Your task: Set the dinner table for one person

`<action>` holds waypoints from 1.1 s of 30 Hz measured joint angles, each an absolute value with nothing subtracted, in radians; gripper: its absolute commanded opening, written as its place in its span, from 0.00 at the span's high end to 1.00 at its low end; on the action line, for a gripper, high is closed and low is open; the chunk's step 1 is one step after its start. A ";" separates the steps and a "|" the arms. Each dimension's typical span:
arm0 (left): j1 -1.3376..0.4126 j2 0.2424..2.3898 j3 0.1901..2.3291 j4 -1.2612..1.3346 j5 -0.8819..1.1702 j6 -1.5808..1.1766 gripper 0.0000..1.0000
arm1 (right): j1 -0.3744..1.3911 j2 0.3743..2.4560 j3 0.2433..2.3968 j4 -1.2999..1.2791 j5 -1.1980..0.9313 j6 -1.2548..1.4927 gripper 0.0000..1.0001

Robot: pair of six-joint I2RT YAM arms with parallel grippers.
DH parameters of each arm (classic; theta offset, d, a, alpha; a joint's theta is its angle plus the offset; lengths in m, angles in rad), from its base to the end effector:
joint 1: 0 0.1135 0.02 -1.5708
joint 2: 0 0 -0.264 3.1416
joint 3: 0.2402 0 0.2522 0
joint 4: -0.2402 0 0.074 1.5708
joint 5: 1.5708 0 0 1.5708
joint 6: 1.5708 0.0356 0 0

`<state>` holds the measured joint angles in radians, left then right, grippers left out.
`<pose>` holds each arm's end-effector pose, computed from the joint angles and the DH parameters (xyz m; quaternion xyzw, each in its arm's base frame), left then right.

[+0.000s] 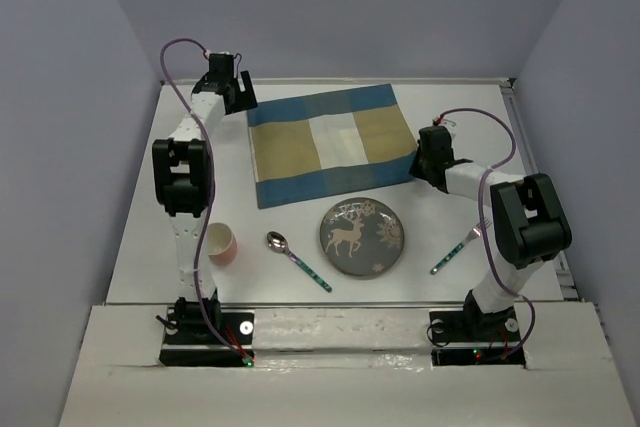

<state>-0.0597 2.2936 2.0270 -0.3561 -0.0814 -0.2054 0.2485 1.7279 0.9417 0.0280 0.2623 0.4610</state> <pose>0.5349 -0.0291 0.2410 -0.0832 0.8853 -0.0244 0.4569 0.3469 0.0785 0.1688 0.1480 0.9001 0.0234 0.4092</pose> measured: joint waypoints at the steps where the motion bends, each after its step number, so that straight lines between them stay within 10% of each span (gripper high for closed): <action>1: -0.065 2.269 1.992 -0.364 -0.081 -0.210 0.01 | 0.249 1.728 0.943 0.029 0.262 0.461 1.00; 14: -0.317 1.706 1.284 -0.301 -0.158 -0.334 0.21 | 0.240 1.722 0.942 0.030 0.211 0.461 1.00; 33: -0.423 1.521 0.873 -0.183 -0.229 -0.588 0.39 | 0.229 1.599 0.892 0.032 0.184 0.461 1.00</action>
